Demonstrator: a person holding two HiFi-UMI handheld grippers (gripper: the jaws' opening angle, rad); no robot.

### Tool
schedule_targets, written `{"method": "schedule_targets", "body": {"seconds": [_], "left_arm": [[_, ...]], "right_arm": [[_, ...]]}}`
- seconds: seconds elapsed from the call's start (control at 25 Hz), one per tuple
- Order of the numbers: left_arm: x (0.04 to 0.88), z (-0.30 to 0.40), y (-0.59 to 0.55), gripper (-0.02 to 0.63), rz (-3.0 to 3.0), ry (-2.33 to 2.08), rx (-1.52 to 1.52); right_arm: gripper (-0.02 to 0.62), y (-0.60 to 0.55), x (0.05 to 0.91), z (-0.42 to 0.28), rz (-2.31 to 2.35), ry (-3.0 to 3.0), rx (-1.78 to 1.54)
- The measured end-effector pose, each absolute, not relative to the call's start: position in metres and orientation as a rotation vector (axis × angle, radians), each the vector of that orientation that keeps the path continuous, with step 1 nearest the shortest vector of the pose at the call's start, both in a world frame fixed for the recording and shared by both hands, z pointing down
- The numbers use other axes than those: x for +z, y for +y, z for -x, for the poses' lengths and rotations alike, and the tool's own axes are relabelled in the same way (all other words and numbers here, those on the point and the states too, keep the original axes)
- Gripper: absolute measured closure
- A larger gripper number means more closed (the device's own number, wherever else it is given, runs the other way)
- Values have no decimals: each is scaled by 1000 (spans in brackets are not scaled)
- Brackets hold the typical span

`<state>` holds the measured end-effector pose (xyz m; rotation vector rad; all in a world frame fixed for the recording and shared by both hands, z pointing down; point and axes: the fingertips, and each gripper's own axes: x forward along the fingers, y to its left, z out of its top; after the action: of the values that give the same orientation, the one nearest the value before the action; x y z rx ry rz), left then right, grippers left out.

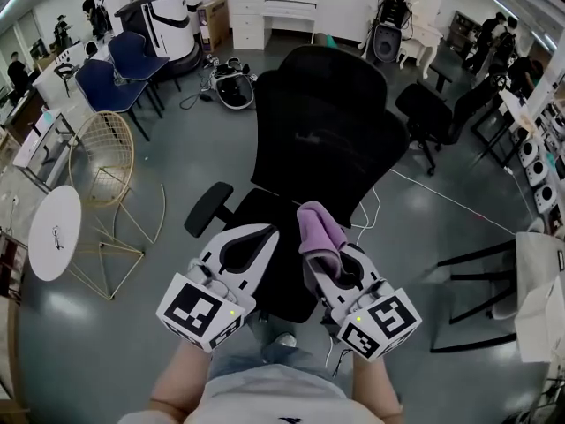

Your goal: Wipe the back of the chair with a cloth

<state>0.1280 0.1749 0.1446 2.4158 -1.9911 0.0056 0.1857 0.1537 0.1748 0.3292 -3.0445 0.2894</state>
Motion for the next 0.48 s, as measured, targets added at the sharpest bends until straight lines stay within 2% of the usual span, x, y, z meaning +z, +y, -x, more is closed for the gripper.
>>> {"method": "schedule_targets", "body": {"seconds": [0.48], "left_arm": [[144,-94,117,592,-2530,-1823,24]], "right_arm": [[488,104,177,-154,-525,-3008,340]]}}
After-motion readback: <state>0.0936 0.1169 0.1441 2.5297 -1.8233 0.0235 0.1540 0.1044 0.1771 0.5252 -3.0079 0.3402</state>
